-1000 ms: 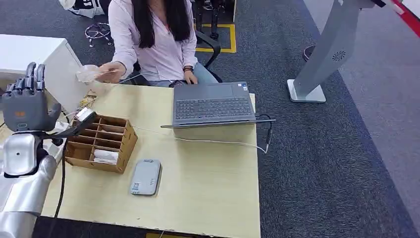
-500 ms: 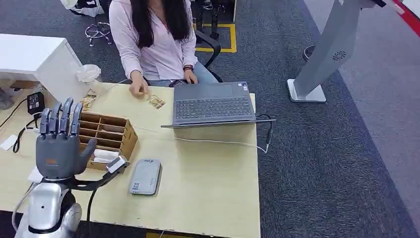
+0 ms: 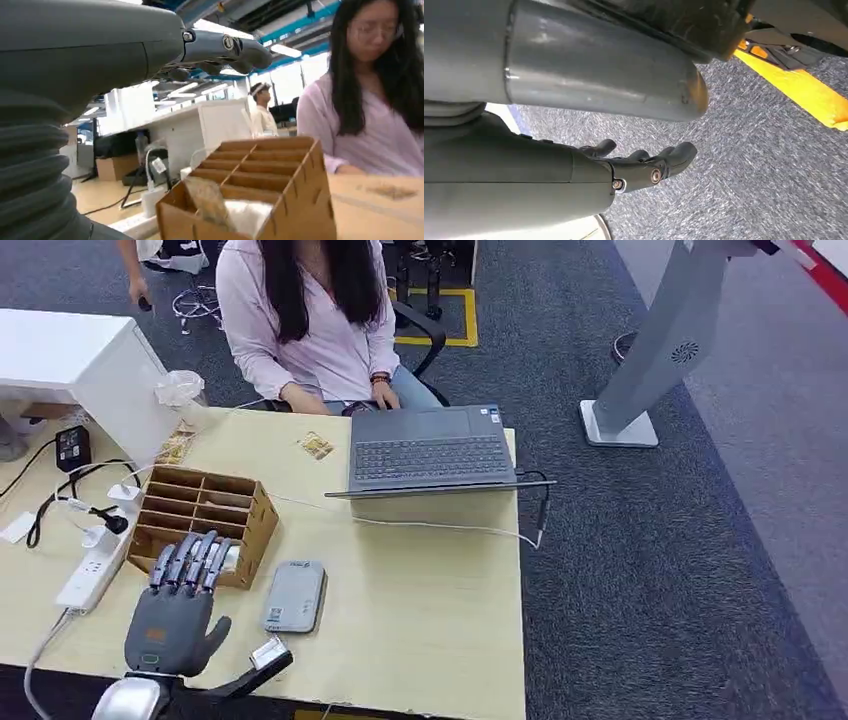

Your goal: Pass the card to the sensor for recognition and then transmit it.

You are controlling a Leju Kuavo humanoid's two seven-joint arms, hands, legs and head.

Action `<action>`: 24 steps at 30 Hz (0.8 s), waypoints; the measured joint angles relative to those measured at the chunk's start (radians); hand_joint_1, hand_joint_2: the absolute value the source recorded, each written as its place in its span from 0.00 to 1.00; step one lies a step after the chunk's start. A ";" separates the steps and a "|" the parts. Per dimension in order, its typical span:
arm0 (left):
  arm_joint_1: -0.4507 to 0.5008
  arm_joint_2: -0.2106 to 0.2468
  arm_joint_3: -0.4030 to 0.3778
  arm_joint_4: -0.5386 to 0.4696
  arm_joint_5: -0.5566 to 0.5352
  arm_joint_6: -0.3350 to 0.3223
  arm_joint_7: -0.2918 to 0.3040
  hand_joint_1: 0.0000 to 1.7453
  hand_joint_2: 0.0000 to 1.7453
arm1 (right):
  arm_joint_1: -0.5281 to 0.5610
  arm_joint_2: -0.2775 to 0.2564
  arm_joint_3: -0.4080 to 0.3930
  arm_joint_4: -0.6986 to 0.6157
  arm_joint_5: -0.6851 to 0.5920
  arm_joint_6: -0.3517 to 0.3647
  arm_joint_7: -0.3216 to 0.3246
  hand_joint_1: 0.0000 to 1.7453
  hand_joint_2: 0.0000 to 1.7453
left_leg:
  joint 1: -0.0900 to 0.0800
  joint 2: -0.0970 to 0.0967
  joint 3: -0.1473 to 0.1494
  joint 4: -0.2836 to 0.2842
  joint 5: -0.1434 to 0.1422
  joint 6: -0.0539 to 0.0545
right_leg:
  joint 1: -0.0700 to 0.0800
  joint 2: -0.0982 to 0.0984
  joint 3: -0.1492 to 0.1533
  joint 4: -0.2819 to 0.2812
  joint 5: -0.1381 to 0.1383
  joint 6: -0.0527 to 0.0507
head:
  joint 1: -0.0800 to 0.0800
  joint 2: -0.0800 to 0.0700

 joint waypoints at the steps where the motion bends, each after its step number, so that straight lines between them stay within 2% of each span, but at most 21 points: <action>1: 0.006 0.006 0.000 0.000 0.002 -0.009 0.004 0.00 1.00 | 0.000 0.000 -0.001 0.000 0.000 0.000 0.000 0.00 0.00 | 0.000 0.000 0.000 0.000 0.000 0.000 | 0.000 0.001 0.000 0.000 0.000 0.000 | 0.000 0.000; 8: 0.015 0.032 -0.001 0.000 0.008 -0.026 0.006 0.00 1.00 | 0.001 0.000 -0.005 0.000 0.000 0.000 0.000 0.00 0.00 | 0.000 0.000 0.000 0.000 0.000 0.000 | 0.000 0.000 0.000 0.000 0.000 0.000 | 0.000 0.000; 14: 0.008 0.048 0.005 0.012 0.063 -0.053 0.026 0.00 1.00 | 0.001 0.000 -0.005 0.000 0.009 0.001 0.006 0.00 0.00 | 0.000 0.000 0.000 0.000 0.000 0.000 | 0.000 0.000 0.000 0.000 0.000 0.000 | 0.000 0.000; 24: -0.144 0.047 0.084 0.149 0.098 -0.074 0.038 0.00 1.00 | 0.000 0.000 -0.005 0.000 0.030 0.012 0.011 0.00 0.00 | 0.000 0.000 0.000 0.000 0.001 0.000 | 0.000 0.000 0.000 0.001 0.001 0.000 | 0.000 0.000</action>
